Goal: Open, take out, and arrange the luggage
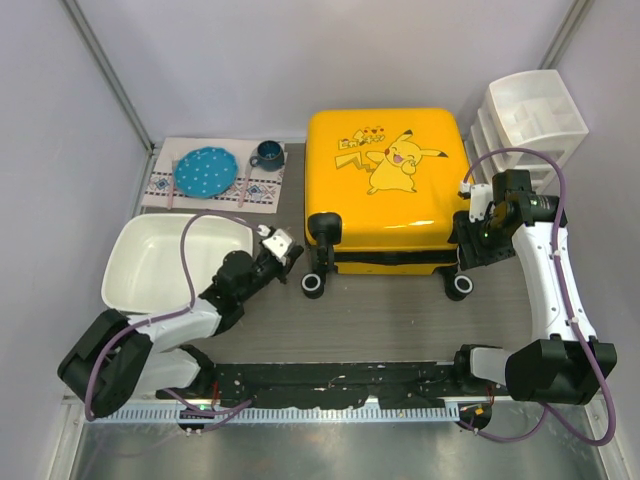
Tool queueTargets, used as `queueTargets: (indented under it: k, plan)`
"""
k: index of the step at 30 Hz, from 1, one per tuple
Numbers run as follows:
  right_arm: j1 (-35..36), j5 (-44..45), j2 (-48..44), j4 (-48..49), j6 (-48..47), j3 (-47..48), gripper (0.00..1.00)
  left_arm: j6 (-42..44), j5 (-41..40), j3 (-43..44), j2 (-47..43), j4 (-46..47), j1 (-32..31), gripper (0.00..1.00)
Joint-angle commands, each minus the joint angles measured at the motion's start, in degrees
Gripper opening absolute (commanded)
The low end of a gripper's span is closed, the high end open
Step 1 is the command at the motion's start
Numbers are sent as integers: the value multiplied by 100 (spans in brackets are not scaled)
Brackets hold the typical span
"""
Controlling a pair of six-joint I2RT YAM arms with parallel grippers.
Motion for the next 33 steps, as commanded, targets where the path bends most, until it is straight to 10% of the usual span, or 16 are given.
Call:
queueTargets:
  k: [1, 4, 6, 15, 25, 33]
  plan:
    - [71, 40, -210, -772, -417, -49, 1, -203, -258, -132, -243, -68, 8, 0]
    - [71, 40, -219, -780, -443, -40, 1, -274, 12, -105, -270, -322, 78, 3]
    - [71, 40, -228, -781, -460, -31, 1, -309, 381, -96, -409, -621, 87, 43]
    - [71, 4, -263, -772, -408, -119, 1, -468, -179, 245, 283, -86, -159, 54]
    - [71, -153, -377, -877, -417, -5, 1, -432, -619, 765, 1101, 363, -150, 47]
    - [71, -101, -430, -939, -434, 13, 1, -546, -689, 545, 566, 293, -133, 14]
